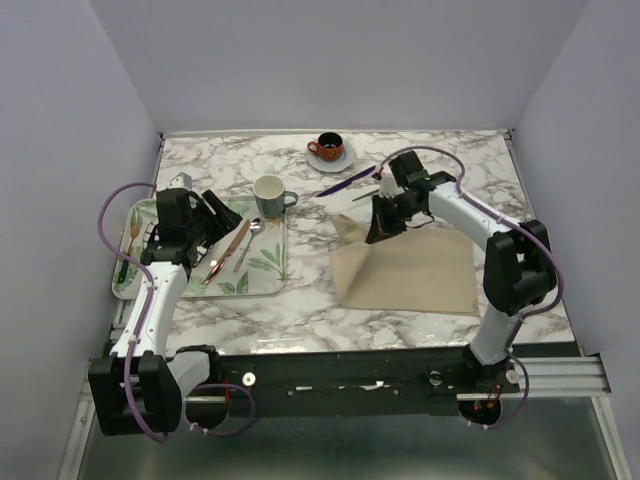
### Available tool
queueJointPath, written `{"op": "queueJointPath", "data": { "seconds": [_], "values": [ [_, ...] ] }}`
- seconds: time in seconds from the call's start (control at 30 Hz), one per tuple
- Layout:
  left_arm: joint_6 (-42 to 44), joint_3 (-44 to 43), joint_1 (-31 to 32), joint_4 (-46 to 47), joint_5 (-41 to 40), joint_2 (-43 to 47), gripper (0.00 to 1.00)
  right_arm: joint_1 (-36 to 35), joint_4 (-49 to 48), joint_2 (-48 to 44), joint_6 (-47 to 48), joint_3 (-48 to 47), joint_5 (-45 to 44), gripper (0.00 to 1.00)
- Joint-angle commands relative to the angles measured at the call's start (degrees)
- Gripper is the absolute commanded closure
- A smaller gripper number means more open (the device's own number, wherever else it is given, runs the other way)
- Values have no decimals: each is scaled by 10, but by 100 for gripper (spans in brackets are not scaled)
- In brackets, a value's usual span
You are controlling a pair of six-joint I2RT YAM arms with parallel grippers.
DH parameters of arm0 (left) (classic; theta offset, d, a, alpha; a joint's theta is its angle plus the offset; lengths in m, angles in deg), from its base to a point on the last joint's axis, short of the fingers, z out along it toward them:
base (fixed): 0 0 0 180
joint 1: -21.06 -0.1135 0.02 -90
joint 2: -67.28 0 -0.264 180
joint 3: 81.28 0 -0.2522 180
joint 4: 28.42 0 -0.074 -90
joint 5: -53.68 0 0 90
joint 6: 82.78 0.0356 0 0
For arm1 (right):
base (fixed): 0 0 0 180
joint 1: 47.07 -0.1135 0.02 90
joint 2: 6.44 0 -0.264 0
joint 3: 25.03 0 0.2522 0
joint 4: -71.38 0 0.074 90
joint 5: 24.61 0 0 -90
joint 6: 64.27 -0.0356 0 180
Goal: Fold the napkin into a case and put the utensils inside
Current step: Fold the rectangle-folded napkin at the center of the board.
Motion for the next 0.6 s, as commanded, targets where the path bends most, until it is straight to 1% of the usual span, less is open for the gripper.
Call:
{"op": "queueJointPath", "data": {
  "seconds": [0.0, 0.03, 0.17, 0.33, 0.4, 0.5, 0.57],
  "values": [
    [7, 4, -4, 19, 24, -6, 30, 95, 65, -38, 77, 95, 5, 99],
    [6, 6, -4, 21, 25, -8, 30, 123, 65, -45, 98, 120, -4, 99],
    [3, 12, -4, 29, 34, -13, 30, 171, 51, -54, 127, 165, -55, 99],
    [7, 12, -3, 39, 56, -19, 30, 173, 0, -19, 132, 199, -108, 99],
    [16, 10, -2, 37, 58, -17, 30, 173, -7, 4, 133, 199, -113, 99],
    [35, 8, -2, 37, 56, -12, 30, 171, -18, 8, 121, 188, -99, 99],
    [44, 5, -2, 32, 56, -11, 30, 169, -7, 18, 113, 178, -100, 99]
  ]
}}
